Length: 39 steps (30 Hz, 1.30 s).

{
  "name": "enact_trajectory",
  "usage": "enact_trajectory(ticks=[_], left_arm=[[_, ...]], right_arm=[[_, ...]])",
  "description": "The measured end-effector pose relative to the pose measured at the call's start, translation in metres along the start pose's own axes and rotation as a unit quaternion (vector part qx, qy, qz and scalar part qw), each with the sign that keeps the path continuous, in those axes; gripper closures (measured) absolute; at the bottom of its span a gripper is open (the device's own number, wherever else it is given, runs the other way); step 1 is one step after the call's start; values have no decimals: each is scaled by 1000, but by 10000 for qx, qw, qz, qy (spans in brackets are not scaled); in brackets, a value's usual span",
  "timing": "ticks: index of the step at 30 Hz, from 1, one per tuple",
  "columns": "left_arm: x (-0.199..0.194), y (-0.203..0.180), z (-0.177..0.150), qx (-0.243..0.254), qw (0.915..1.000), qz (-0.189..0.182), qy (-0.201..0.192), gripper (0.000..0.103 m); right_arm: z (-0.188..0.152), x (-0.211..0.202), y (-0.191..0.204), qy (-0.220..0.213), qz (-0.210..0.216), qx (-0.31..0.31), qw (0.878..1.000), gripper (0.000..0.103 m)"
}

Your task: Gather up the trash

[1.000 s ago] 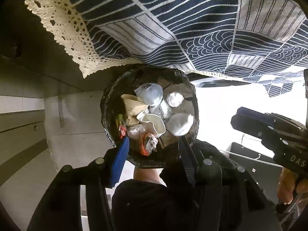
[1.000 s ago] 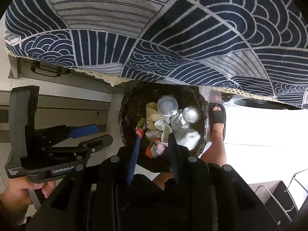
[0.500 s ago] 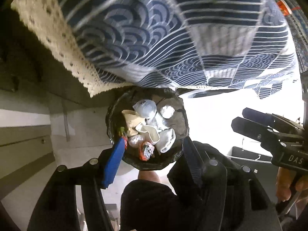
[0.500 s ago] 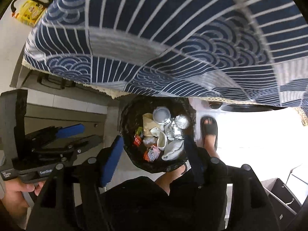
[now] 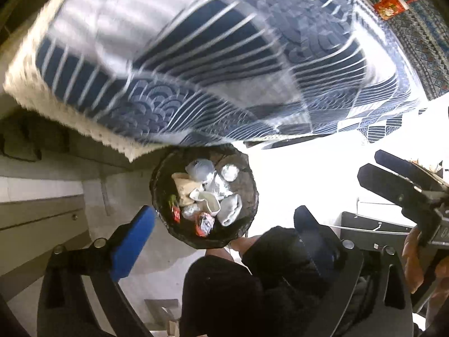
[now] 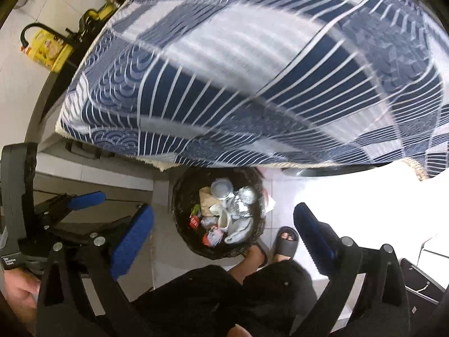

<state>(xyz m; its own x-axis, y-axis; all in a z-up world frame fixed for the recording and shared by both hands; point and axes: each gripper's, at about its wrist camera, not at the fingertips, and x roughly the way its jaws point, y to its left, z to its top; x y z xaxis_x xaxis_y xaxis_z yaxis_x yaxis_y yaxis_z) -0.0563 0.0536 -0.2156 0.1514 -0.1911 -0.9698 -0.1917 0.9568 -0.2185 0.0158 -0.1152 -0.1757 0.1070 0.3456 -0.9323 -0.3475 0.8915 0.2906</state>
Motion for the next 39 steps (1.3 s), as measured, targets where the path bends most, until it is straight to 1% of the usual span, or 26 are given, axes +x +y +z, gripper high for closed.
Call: enact_trajectory(ticks=[2,4,7,8,13,15,18,21,23,26,29,33,35,37,39], left_arm=[[-12,-10,5,80,9999,99,-106,7],[-22,-17,9,83,9997,123,-183,7],[-38,-26,14,8,9996,-43,-291,7],[-45,-31,15,35,9994,-47,-327,7],[-72,-47,20,-25,9986,187,-492,7],[-87,-53,23,-68,9978,227,-623,7],[-111,-58,30,-137,9949,366,-933,7],[-134,-66,36,-228,9925,433,-1118,7],[-147,-73,38,-280,9908,481,-1236,7],[-164,-82,40,-346,9878,548,-1414,7],[-176,-92,41,-323,9863,502,-1540,7],[-191,-102,44,-247,9831,514,-1737,7],[-197,-104,47,-264,9825,502,-1777,7],[-202,-105,48,-267,9820,422,-1823,7],[-207,-105,50,-201,9810,429,-1882,7]], right_arm=[[4,-14,-4,-85,9,3,10000,5],[8,-27,-5,-190,17,-39,9998,5],[14,-49,-9,-358,48,-157,9992,5],[16,-55,-11,-386,54,-190,9991,5],[24,-87,-20,-765,141,-253,9967,5],[31,-101,-24,-791,185,-288,9963,5],[42,-117,-26,-875,241,-422,9950,5],[53,-133,-30,-985,309,-533,9932,5],[60,-142,-31,-983,351,-652,9924,5],[67,-157,-34,-1135,401,-760,9898,5],[70,-171,-37,-1246,358,-827,9881,5],[74,-181,-40,-1224,353,-869,9880,5],[76,-185,-39,-1177,300,-902,9885,5],[76,-187,-39,-1200,298,-917,9881,5],[78,-191,-37,-1223,299,-953,9875,5]])
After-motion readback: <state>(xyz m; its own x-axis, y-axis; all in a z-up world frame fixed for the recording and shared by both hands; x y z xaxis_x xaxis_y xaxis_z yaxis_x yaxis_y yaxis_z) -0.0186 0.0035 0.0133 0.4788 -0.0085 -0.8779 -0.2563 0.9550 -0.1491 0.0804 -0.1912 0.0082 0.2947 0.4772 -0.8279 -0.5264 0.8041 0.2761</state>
